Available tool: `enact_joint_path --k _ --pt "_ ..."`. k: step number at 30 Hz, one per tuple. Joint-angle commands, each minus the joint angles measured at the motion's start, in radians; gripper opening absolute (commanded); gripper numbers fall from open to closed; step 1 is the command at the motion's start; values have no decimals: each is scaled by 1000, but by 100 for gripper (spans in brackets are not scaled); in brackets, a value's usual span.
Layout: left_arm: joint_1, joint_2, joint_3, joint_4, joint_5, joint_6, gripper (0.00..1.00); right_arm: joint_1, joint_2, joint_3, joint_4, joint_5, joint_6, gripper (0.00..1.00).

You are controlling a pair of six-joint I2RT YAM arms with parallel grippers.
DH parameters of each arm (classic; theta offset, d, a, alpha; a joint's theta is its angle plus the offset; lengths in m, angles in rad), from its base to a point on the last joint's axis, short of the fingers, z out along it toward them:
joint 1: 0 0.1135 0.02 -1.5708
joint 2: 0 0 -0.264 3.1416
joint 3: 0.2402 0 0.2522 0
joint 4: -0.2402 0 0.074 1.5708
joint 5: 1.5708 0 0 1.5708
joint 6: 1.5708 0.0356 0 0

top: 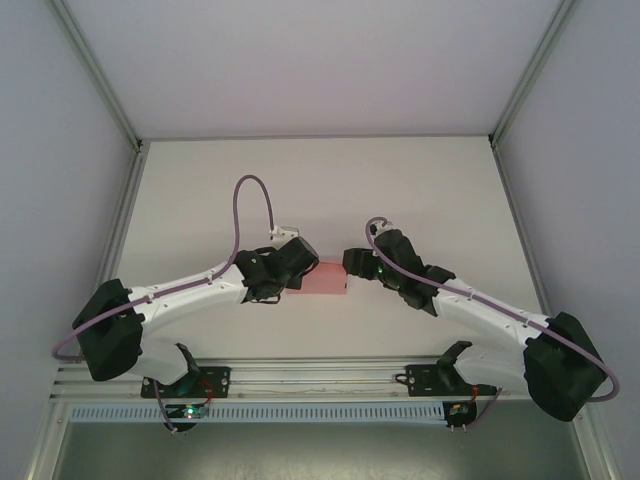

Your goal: Assemble paper box

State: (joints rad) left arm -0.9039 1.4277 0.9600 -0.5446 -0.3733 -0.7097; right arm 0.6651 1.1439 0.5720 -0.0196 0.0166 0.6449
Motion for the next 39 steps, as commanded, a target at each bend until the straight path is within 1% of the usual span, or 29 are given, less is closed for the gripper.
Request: enact_joint_path --k 1,4,6,11,12,14,19,22,24,27,28,31,32,33,39 --pt "-8 48 -37 -81 78 12 0 22 -12 -37 -34 -8 -57 60" --pt "-8 46 -38 -76 82 16 0 54 34 -73 7 -5 -152 58" --pt "-9 48 -37 -74 89 19 0 83 71 -94 29 30 -196 58" --pt "-8 50 -35 -71 108 26 8 140 155 -107 29 134 -244 56" --pt "-9 50 -34 -75 112 28 9 149 163 -104 26 153 -240 56" --pt "-12 48 -27 -85 121 34 13 152 174 -100 28 147 -231 54" --pt "-8 20 -2 -135 131 50 24 154 172 -112 21 160 -174 51" --pt "-7 -9 11 -161 129 55 28 154 172 -124 20 161 -150 49" --pt "-7 -33 16 -170 121 51 37 156 177 -128 19 163 -142 49" --pt "-7 -64 27 -178 134 56 42 160 186 -132 15 168 -127 49" --pt "-7 -73 31 -181 139 54 47 162 187 -132 15 174 -120 49" --pt "-7 -103 40 -158 183 60 69 167 185 -131 12 179 -104 49" --pt "-5 -111 45 -145 206 64 87 170 184 -130 14 179 -98 49" --pt "-5 -120 50 -135 224 68 100 174 184 -132 16 182 -93 49" --pt "5 -148 78 -131 263 55 100 189 194 -130 17 187 -67 49"
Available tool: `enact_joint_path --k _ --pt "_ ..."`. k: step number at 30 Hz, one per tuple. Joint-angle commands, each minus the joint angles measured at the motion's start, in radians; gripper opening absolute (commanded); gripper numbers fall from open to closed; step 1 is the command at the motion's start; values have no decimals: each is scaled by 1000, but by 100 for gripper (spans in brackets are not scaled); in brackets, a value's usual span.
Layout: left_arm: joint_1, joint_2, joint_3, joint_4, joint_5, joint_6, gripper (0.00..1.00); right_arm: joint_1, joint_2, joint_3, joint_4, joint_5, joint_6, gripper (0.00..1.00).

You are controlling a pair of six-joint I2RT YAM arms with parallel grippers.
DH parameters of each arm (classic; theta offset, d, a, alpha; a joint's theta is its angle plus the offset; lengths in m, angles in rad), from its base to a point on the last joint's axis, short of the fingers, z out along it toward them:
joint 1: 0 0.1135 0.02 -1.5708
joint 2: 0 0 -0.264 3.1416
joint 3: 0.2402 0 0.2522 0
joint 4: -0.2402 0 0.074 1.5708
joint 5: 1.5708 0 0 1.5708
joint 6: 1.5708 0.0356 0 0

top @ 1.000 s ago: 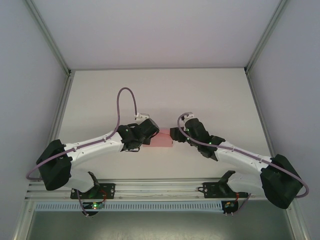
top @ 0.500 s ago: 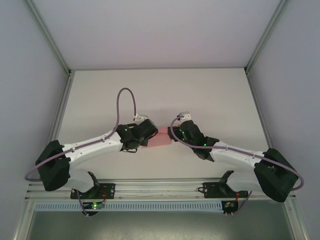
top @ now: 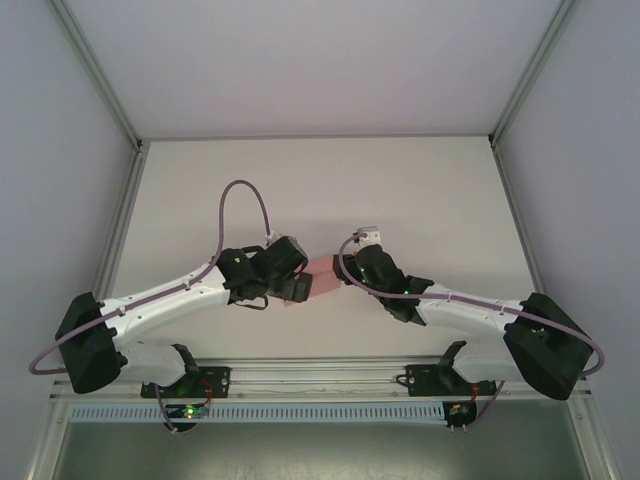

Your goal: Assemble paper box

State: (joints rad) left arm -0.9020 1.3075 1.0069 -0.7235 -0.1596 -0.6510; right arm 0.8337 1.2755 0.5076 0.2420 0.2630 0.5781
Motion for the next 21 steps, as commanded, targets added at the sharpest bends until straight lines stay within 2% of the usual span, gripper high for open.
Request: enact_joint_path --k 1,3,9,15,21 --pt "9 -36 30 52 56 -8 100 22 63 -65 -244 -58 2 49" --pt "16 -48 26 55 57 -22 100 28 65 -65 -244 -56 6 49" --pt "83 -134 -67 54 -15 -252 100 42 68 -70 -245 -42 29 49" --pt "195 -294 -306 309 100 -446 100 50 82 -76 -244 -37 50 49" --pt "238 -437 -475 474 154 -527 98 50 75 -86 -239 -38 54 49"
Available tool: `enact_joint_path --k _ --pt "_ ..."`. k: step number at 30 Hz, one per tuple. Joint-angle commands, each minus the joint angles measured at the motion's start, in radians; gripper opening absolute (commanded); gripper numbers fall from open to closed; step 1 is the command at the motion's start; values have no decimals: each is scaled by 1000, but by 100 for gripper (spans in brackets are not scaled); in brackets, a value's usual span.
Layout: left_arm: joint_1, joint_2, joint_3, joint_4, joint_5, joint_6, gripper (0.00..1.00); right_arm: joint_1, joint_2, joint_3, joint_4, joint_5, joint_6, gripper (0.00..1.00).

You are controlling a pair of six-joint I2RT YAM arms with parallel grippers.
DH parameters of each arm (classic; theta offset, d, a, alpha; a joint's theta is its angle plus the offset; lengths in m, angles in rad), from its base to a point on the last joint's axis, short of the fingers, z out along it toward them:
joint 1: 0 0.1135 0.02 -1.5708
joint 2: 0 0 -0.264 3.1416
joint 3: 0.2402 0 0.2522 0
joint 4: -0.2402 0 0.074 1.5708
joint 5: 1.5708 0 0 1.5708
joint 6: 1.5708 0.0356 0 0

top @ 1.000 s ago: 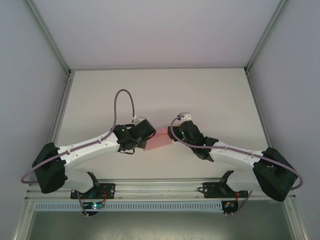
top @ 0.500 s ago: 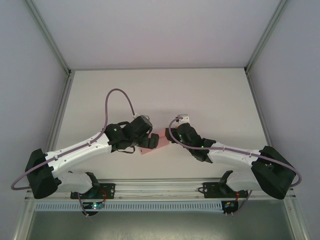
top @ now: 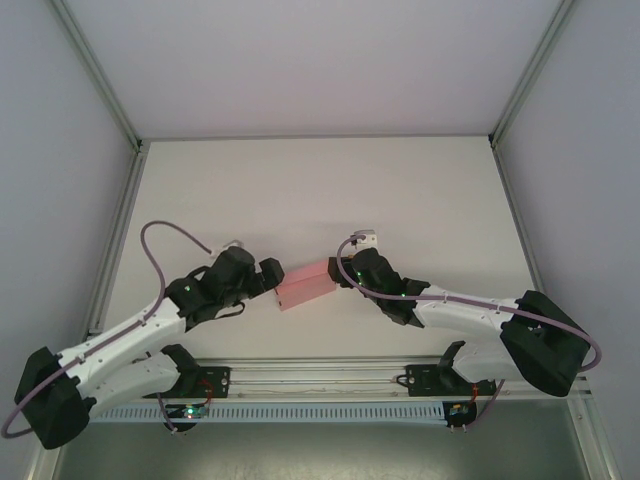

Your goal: Assemble paper box

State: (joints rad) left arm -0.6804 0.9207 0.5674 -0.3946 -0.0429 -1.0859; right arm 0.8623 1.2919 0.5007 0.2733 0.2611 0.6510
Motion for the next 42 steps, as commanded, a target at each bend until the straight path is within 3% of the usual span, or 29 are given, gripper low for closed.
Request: enact_joint_path --k 1,16,20,23,30,36,42 --pt "17 -60 -47 153 44 -89 95 22 57 -78 -272 -36 -19 49" --pt "21 -40 -224 348 198 -90 63 20 69 -66 -286 -33 -7 49" --pt "22 -49 -296 419 198 -48 42 20 67 -69 -282 -34 -5 49" --pt "20 -54 -347 475 210 -21 34 19 68 -75 -281 -29 -4 49" --pt "6 -34 -375 516 253 153 29 13 86 -89 -232 -50 -23 49" --pt "-13 33 -382 488 179 299 25 10 89 -121 -154 -70 -47 48" --pt "-55 -16 -391 433 74 387 23 6 79 -158 -66 -101 -119 48"
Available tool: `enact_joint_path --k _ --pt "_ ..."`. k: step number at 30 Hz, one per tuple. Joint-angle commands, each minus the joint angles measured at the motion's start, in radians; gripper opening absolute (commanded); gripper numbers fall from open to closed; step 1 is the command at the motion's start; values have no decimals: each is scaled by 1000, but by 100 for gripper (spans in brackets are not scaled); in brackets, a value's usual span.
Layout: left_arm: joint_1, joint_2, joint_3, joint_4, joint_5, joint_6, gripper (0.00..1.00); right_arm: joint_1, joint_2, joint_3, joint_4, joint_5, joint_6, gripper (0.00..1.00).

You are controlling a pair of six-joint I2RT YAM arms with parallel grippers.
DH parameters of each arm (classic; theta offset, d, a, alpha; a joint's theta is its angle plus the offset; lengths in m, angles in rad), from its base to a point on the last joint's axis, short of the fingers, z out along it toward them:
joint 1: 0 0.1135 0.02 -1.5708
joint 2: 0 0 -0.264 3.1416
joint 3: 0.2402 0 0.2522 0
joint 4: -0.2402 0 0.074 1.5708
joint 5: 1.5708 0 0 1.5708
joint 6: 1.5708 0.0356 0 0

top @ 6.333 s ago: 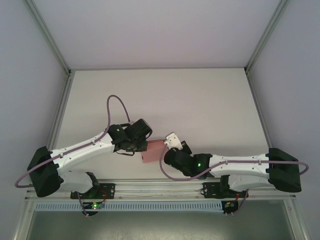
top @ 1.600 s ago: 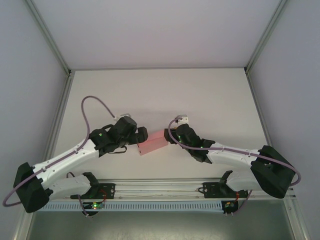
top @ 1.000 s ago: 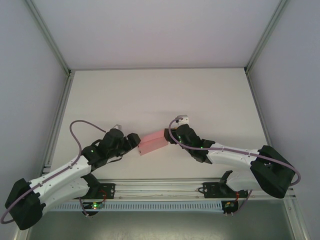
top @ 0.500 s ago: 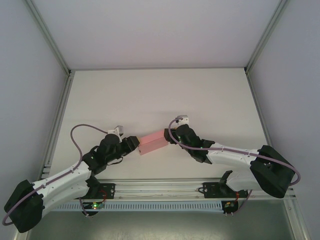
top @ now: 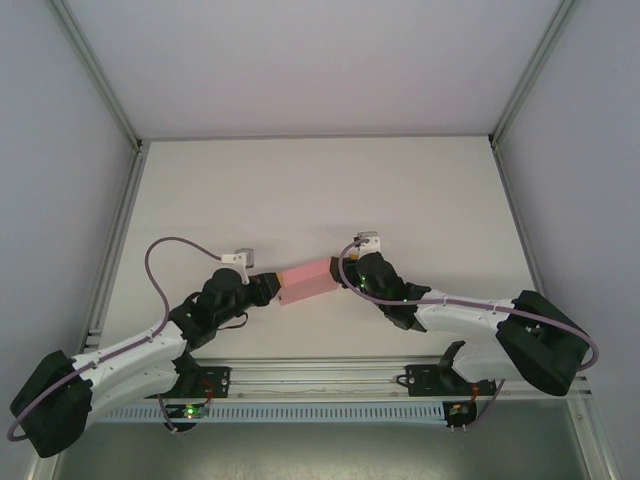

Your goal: Assemble paper box

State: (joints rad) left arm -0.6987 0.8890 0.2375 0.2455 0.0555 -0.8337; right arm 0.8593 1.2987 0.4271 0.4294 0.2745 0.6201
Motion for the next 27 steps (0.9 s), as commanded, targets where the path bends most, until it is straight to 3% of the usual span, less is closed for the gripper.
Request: enact_joint_path --k 1,10,22,27 --pt "-47 2 -67 -218 -56 148 23 8 70 -93 -200 -120 -105 48" --pt "-145 -14 -136 -156 -260 187 22 3 91 -134 -45 -191 -227 47" --pt "-348 310 -14 -156 -516 247 12 -9 97 -137 -3 -223 -296 47" --pt "-375 403 21 -155 -533 245 12 -19 93 -167 12 -237 -319 47"
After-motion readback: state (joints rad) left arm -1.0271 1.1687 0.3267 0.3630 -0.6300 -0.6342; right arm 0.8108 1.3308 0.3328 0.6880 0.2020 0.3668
